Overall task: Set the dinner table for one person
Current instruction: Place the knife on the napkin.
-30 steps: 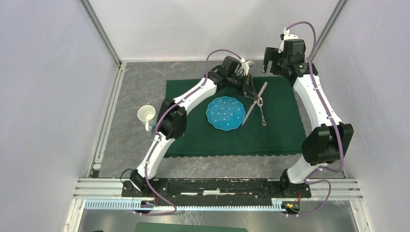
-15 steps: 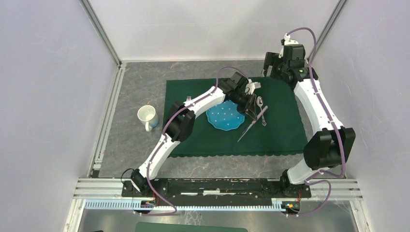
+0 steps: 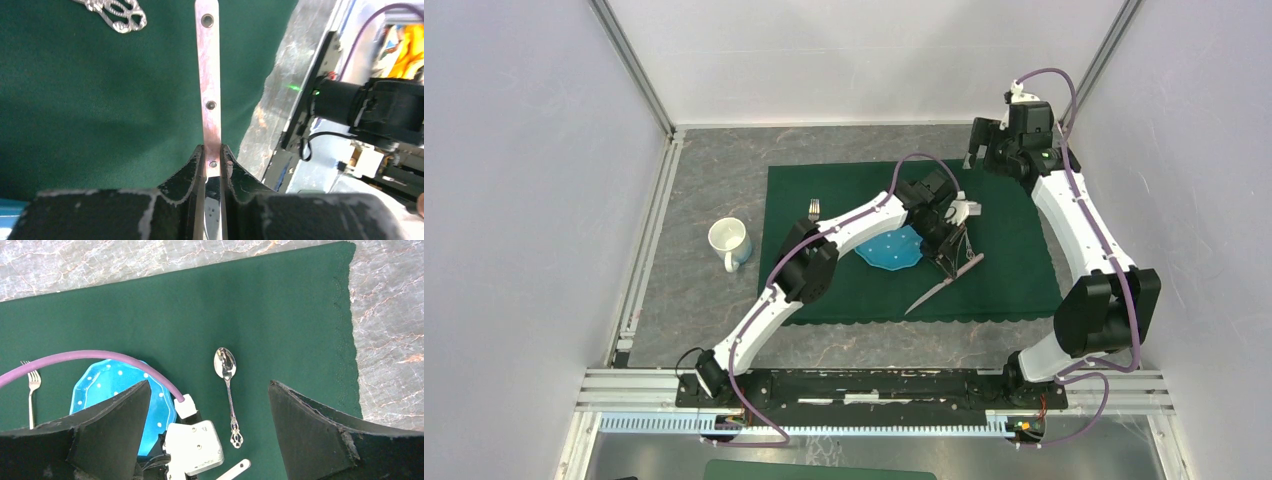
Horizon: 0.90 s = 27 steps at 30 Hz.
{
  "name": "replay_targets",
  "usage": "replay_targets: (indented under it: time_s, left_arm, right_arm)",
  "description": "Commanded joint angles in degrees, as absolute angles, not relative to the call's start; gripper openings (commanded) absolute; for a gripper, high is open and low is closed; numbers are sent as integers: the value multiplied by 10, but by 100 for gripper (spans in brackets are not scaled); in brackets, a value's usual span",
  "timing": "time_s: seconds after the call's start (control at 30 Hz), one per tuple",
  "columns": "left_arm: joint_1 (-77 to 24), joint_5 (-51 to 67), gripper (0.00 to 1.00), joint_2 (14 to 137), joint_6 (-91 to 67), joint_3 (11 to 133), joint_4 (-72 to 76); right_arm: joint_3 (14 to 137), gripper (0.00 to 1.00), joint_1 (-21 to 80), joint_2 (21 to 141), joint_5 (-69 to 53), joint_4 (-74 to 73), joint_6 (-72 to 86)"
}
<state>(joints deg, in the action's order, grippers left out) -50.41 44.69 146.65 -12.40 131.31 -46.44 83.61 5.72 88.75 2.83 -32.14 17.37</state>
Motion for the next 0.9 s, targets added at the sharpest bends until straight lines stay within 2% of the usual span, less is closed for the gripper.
replay_targets:
  time_s: [0.0,0.33,0.73,0.77,0.8,0.87]
  left_arm:
    - [-523,405,2,1459,-39,1325,-524]
    - [-542,308,2,1434,24,1249,-548]
    - [-566,261,2,1439,23,1302,-548]
    - [-566,259,4,1441,20,1307,-548]
    - [-567,255,14,1442,18,1310,-547]
    - [-567,247,53,1442,18,1311,-547]
  right_arm:
    - [826,94,55,862,24,-306,182]
    - [818,93,56,862,22,-313,173]
    - [829,93,55,873,20,-313,160]
    - [829,93,55,874,20,-312,158]
    - [830,94,55,875,20,-312,157]
    - [831,94,55,877,21,-312,153]
